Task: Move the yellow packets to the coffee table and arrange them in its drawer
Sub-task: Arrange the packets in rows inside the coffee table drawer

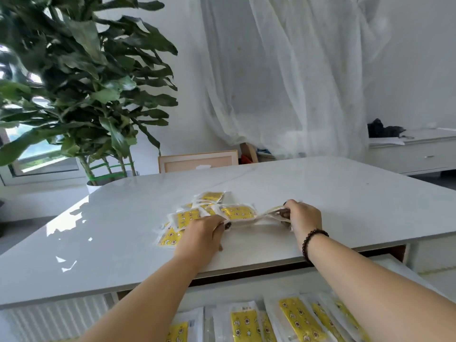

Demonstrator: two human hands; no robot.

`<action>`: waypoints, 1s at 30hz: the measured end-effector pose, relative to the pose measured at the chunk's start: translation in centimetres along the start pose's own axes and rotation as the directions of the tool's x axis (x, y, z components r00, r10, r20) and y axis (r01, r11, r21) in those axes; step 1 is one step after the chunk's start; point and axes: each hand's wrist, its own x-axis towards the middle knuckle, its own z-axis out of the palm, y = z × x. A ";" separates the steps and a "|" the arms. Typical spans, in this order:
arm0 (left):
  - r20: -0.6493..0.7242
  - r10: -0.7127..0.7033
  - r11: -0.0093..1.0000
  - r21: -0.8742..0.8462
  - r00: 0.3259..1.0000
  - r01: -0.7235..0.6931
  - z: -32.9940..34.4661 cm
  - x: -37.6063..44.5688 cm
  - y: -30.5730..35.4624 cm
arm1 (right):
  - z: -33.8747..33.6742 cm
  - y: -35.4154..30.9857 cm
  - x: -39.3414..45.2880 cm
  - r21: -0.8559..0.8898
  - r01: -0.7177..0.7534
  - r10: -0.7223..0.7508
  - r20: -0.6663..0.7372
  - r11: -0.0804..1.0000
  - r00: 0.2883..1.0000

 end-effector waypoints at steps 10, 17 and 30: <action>-0.126 -0.573 0.673 -0.636 0.810 0.378 -6.5 -2.1 7.6 | -6.3 -6.5 -4.2 0.058 0.005 -0.007 0.028 0.998 1.000; -0.068 -0.547 0.593 -0.735 0.834 0.329 -11.0 -6.5 11.7 | -5.8 -10.3 -11.8 0.010 0.101 -0.097 0.391 0.995 0.915; -0.078 -0.081 0.813 -0.582 0.994 0.020 -13.2 -15.8 14.8 | -6.9 -10.1 -21.4 0.136 0.174 -0.221 0.572 0.975 0.790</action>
